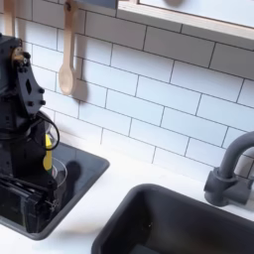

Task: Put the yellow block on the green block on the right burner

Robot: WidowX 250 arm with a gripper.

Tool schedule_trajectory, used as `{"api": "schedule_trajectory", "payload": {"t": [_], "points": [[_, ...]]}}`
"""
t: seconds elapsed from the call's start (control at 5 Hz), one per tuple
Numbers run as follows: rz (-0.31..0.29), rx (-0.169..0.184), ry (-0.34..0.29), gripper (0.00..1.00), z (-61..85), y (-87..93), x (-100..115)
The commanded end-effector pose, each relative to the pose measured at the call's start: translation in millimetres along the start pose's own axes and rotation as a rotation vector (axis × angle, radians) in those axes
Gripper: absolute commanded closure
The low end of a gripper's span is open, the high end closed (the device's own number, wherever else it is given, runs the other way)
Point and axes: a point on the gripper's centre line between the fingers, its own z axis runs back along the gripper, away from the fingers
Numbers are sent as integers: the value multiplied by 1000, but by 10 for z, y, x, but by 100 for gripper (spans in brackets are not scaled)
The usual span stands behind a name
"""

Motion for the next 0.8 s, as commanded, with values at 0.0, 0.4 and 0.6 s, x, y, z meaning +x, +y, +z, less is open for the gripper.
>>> {"api": "schedule_trajectory", "payload": {"t": [0.0, 0.4, 0.6], "points": [[-2, 1, 2, 0, -4, -2, -3], [0, 1, 0, 0, 0, 2, -1], [-18, -4, -63, 0, -86, 1, -185]]}}
